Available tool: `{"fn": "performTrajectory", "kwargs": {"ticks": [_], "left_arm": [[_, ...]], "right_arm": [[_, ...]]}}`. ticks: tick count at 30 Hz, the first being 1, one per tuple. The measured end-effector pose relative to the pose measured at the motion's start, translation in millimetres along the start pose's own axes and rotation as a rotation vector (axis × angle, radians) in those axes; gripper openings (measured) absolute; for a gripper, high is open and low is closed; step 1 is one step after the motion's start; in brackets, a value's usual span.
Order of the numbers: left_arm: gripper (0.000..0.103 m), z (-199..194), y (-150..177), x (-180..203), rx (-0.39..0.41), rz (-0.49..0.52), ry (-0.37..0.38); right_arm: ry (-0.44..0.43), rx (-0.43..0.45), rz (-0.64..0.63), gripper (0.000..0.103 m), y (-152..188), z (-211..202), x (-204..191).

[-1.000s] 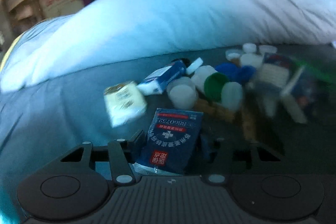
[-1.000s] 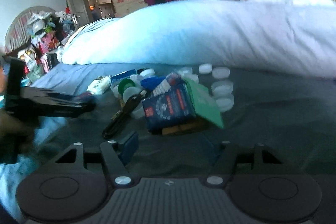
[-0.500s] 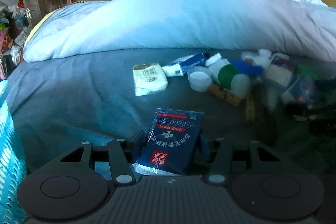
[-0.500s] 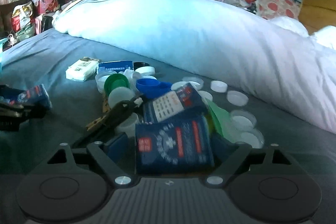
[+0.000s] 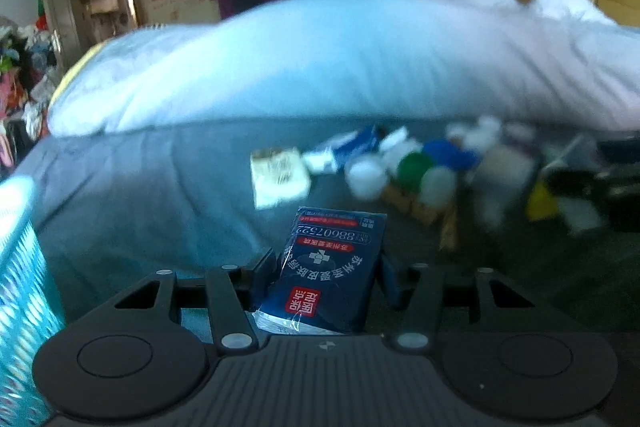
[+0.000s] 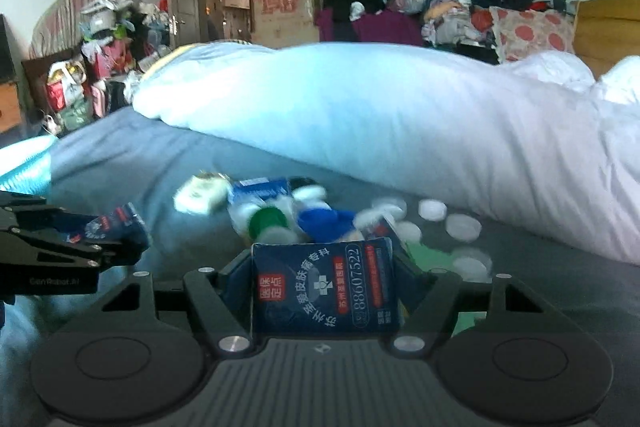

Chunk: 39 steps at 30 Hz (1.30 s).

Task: Organize objects
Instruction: 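Carry both blue tissue packs over the blue basket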

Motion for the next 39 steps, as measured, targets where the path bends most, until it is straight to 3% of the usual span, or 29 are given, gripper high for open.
{"fn": "performTrajectory", "kwargs": {"ticks": [3, 6, 9, 12, 17, 22, 26, 34, 39], "left_arm": [[0.054, -27.0, -21.8, 3.7, 0.057, 0.024, -0.002], [0.054, -64.9, -51.5, -14.8, 0.133, 0.022, -0.05], [0.054, -115.9, -80.5, -59.4, 0.211, -0.006, -0.142], [0.054, -180.6, -96.4, -123.4, 0.279, -0.066, -0.282], [0.055, -281.4, -72.5, -230.4, 0.301, -0.204, -0.506], [0.055, -330.7, -26.8, -292.2, 0.264, -0.318, -0.592], [0.055, -334.3, 1.4, -314.3, 0.236, -0.388, -0.576], [0.055, -307.1, 34.1, -323.6, 0.212, -0.429, -0.49], [0.054, -297.7, 40.4, -326.1, 0.219, -0.441, -0.466]], "right_arm": [[-0.004, 0.037, -0.01, 0.073, -29.2, -9.4, -9.4], [-0.022, 0.112, -0.016, 0.073, -78.1, -23.8, -26.6], [-0.075, 0.198, -0.019, 0.073, -138.0, -43.4, -59.2], [-0.158, 0.265, -0.034, 0.074, -191.4, -66.7, -106.7], [-0.343, 0.286, -0.069, 0.074, -246.0, -103.2, -203.4], [-0.499, 0.209, -0.137, 0.074, -250.8, -129.6, -297.7], [-0.545, 0.158, -0.204, 0.074, -234.8, -144.9, -351.3], [-0.532, 0.128, -0.273, 0.074, -204.8, -177.8, -400.9], [-0.515, 0.118, -0.286, 0.074, -198.4, -174.4, -421.5]]}}
Point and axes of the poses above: each gripper's, at about its wrist camera, not at the fingertips, and z roughly the way its jaws point, x to its right, y to its underside, the point moved 9 cm from there along z, roughly the way its jaws point, and after that the axes turned 14 degrees about y, right-handed, at the moved point
